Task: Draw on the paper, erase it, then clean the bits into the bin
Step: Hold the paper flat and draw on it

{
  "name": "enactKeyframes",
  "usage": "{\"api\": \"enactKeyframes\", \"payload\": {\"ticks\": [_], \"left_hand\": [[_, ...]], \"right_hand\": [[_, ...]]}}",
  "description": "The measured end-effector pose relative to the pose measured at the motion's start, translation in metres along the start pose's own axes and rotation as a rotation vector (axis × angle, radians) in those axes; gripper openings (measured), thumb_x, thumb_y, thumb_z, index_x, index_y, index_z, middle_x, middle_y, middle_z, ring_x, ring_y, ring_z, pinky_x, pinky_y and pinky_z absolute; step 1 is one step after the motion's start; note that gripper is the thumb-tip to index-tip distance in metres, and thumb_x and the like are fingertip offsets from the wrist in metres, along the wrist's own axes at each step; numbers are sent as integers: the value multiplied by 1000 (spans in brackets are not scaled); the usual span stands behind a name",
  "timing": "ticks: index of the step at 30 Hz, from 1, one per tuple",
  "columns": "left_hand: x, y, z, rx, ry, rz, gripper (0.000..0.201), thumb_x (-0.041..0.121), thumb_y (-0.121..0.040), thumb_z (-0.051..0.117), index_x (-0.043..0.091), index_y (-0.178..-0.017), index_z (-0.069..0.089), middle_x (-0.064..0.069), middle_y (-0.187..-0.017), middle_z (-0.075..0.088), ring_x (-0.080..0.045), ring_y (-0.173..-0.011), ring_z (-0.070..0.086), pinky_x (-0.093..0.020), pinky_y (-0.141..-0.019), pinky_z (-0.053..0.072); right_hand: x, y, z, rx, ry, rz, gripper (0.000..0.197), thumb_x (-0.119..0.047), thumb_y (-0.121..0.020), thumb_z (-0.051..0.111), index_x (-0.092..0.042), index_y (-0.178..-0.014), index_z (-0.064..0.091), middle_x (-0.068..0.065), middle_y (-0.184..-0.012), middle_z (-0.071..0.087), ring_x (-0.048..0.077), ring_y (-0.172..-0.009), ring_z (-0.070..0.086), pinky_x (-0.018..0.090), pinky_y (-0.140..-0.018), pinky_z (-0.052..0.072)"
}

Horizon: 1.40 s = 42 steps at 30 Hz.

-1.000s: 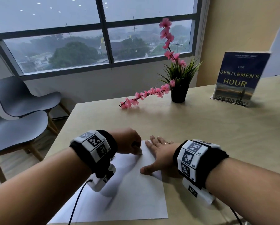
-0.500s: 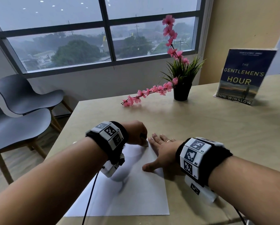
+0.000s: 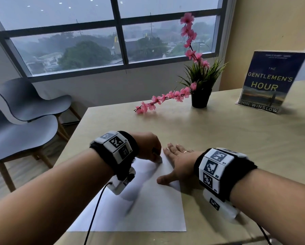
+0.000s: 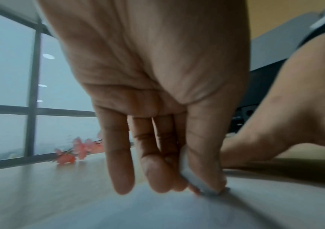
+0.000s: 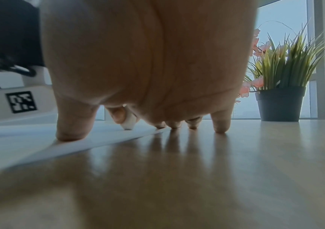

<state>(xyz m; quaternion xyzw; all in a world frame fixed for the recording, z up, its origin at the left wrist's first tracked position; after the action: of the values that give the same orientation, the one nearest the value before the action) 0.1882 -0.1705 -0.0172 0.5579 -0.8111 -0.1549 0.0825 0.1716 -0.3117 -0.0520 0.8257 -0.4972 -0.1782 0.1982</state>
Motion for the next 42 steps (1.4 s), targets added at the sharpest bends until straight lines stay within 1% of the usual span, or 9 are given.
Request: {"api": "enactKeyframes", "payload": {"ticks": [4, 8, 11, 17, 22, 26, 35, 38, 42], "left_hand": [[-8, 1, -1, 35, 36, -55, 29, 41, -89, 60, 18, -105, 70, 0, -105, 69, -20, -90, 61, -24, -74, 43], [-1, 7, 4, -5, -8, 4, 29, 41, -89, 59, 20, -106, 70, 2, -103, 69, -18, -85, 59, -23, -72, 43], [-7, 7, 1, 8, 30, -32, 31, 43, -89, 60, 18, -106, 70, 0, -104, 69, -20, -92, 62, -23, -73, 42], [0, 13, 7, -20, -35, 12, 28, 42, -90, 59, 21, -105, 70, 3, -101, 68, -15, -78, 54, -22, -69, 39], [-12, 16, 5, 18, 3, -59, 28, 44, -89, 60, 21, -102, 69, 2, -101, 69, -16, -79, 55, -24, -71, 43], [-5, 21, 12, -17, -52, -8, 27, 41, -89, 58, 21, -103, 70, 1, -101, 69, -21, -87, 61, -29, -77, 49], [-11, 24, 16, -8, -47, -42, 25, 40, -90, 56, 21, -99, 68, 1, -99, 67, -19, -79, 55, -25, -68, 41], [-10, 29, 21, -25, -26, -27, 28, 44, -91, 54, 22, -103, 67, 1, -103, 66, -21, -89, 60, -30, -78, 48], [-18, 28, 20, 31, -4, -83, 32, 45, -93, 51, 19, -107, 65, -1, -109, 65, -24, -97, 60, -29, -81, 46]], "right_hand": [[0, 1, -1, 0, 11, 1, 113, -79, -78, 48, -23, -153, -15, -3, -161, -22, 19, -149, -15, 47, -121, 0], [1, -1, 0, -6, 14, 4, 115, -80, -76, 47, -23, -153, -16, -3, -160, -24, 20, -149, -15, 48, -121, 0], [0, -1, -1, -18, 15, 11, 115, -80, -76, 48, -24, -153, -17, -3, -160, -25, 20, -149, -16, 50, -120, 1], [0, 0, 0, -14, 15, 9, 114, -80, -77, 47, -23, -153, -17, -2, -160, -24, 20, -149, -16, 49, -121, 1], [0, -1, 0, -18, 13, 12, 115, -80, -77, 47, -23, -153, -17, -2, -160, -24, 20, -149, -16, 51, -120, 1], [0, -1, 1, -16, 10, 15, 114, -80, -77, 47, -23, -153, -17, -2, -160, -24, 20, -149, -16, 50, -120, 0], [0, -2, 0, -9, 13, 12, 114, -79, -77, 47, -23, -153, -16, -2, -160, -23, 21, -149, -16, 50, -120, 0], [-1, -2, 0, 10, -7, -1, 115, -78, -78, 49, -21, -153, -17, 0, -161, -21, 21, -150, -14, 47, -121, 1], [0, 1, -5, 136, 14, -44, 117, -77, -76, 52, -23, -153, -18, 4, -160, -25, 24, -150, -9, 48, -121, 8]]}}
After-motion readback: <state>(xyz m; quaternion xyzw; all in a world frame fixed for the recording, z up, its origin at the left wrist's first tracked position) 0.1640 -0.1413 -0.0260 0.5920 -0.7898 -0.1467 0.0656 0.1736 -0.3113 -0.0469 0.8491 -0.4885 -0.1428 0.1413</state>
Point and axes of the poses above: each hand's wrist, its own y-axis away from the middle knuckle, its own z-axis out of the palm, x = y × z, the point moved 1 cm from there along -y, towards the middle knuckle
